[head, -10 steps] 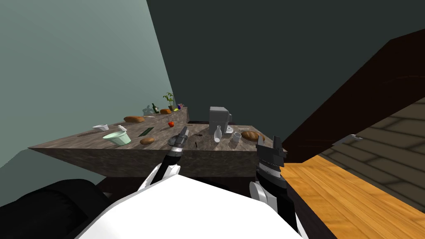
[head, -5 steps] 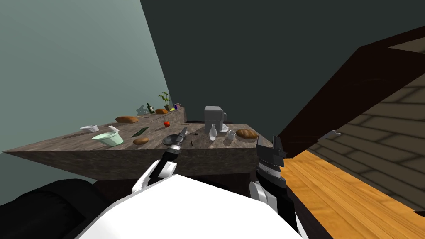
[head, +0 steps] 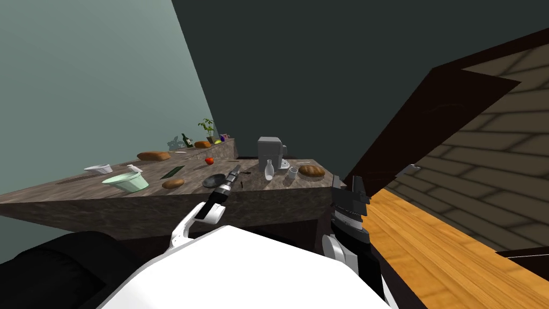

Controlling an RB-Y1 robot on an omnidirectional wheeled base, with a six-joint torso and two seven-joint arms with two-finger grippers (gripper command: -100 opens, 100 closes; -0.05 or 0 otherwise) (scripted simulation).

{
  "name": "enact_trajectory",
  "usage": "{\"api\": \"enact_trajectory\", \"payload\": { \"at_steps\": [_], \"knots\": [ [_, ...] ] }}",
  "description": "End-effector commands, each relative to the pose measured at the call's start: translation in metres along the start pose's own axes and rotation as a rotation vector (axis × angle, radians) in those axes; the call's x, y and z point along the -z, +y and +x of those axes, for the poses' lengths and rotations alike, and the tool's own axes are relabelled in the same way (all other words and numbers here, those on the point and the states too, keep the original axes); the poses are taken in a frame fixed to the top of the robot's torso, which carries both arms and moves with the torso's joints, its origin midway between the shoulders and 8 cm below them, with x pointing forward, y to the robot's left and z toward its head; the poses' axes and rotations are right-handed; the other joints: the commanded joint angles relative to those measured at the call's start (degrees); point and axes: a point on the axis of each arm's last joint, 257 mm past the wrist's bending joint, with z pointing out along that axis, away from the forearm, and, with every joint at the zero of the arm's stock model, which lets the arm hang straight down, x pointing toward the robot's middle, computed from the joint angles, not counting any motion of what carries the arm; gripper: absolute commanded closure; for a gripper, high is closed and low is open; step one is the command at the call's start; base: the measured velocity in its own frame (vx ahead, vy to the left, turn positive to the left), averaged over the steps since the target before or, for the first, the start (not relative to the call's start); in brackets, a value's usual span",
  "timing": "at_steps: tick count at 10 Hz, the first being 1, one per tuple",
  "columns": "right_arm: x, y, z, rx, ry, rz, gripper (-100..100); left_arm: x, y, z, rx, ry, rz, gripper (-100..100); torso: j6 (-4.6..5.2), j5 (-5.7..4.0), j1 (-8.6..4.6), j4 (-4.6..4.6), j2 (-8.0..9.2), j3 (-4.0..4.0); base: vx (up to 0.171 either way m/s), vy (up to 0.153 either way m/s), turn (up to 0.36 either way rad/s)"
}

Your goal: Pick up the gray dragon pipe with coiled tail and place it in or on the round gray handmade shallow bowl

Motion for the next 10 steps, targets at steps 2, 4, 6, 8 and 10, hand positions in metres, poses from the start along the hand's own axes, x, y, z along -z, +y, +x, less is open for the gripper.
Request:
{"api": "enact_trajectory", "payload": {
  "at_steps": [2, 4, 6, 8, 10],
  "knots": [
    [0.000, 0.000, 0.000, 0.000, 0.000, 0.000, 0, -0.005, 0.031, -0.016, -0.019, 0.002, -0.088, -100, -0.02, 0.01, 0.06, 0.00, 0.00, 0.00, -0.020, -0.069, -0.100],
    [0.000, 0.000, 0.000, 0.000, 0.000, 0.000, 0, -0.009, 0.054, -0.030, -0.032, -0.001, -0.146, -100, -0.03, 0.02, 0.12, 0.00, 0.02, 0.01, -0.024, -0.071, -0.092],
    [0.000, 0.000, 0.000, 0.000, 0.000, 0.000, 0, -0.014, 0.071, -0.045, -0.044, -0.007, -0.201, -100, -0.03, 0.01, 0.10, 0.01, 0.02, 0.01, -0.015, -0.074, -0.098],
    [0.000, 0.000, 0.000, 0.000, 0.000, 0.000, 0, -0.016, 0.093, -0.063, -0.055, -0.018, -0.263, -100, -0.03, 0.02, 0.11, 0.00, -0.01, -0.01, -0.015, -0.075, -0.104],
    [0.000, 0.000, 0.000, 0.000, 0.000, 0.000, 0, -0.012, 0.106, -0.063, -0.054, -0.017, -0.305, -100, -0.04, 0.02, 0.13, -0.01, -0.03, -0.01, -0.001, -0.042, -0.028]
  ]
}}
